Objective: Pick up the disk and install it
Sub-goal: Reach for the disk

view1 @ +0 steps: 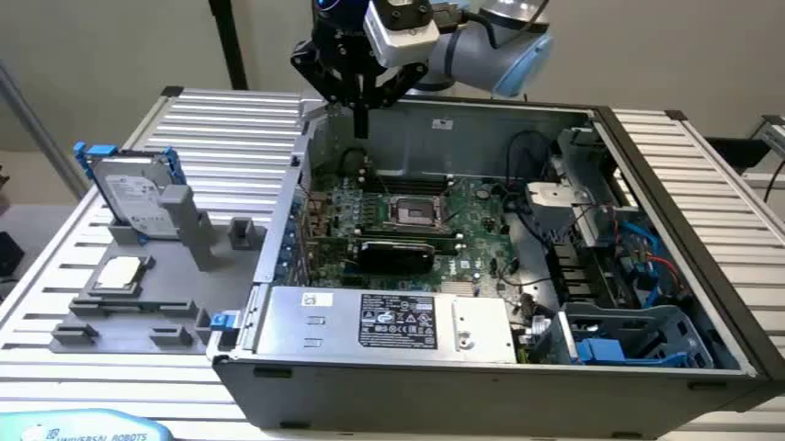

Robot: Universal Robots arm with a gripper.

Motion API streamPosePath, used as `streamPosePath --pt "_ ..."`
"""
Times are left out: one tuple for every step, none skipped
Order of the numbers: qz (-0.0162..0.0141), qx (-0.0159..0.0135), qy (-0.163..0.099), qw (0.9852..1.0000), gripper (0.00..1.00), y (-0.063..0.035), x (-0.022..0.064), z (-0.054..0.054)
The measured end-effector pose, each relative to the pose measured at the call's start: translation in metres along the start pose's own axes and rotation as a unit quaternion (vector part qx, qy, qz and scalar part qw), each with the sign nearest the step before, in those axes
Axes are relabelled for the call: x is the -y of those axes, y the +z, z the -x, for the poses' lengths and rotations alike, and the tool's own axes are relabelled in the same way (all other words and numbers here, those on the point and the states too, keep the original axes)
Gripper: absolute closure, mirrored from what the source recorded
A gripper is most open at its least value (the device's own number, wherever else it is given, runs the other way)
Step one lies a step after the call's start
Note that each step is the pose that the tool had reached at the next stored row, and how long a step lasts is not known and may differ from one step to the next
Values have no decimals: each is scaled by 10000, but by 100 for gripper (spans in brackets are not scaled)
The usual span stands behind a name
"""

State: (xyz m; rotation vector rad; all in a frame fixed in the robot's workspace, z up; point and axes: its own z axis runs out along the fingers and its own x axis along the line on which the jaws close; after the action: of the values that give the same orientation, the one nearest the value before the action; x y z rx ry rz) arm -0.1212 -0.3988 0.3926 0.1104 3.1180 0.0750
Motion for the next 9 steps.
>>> streamPosePath --pt "0 0 0 10000 89 0 0 0" --pt "0 0 0 10000 89 0 0 0" --pt "0 0 0 10000 89 0 0 0" --pt "0 0 0 10000 89 0 0 0" --pt "0 0 0 10000 89 0 0 0" --pt "0 0 0 10000 89 0 0 0" --pt "0 0 0 10000 89 0 0 0" --pt "0 0 0 10000 89 0 0 0" --pt "0 0 0 10000 89 0 0 0"
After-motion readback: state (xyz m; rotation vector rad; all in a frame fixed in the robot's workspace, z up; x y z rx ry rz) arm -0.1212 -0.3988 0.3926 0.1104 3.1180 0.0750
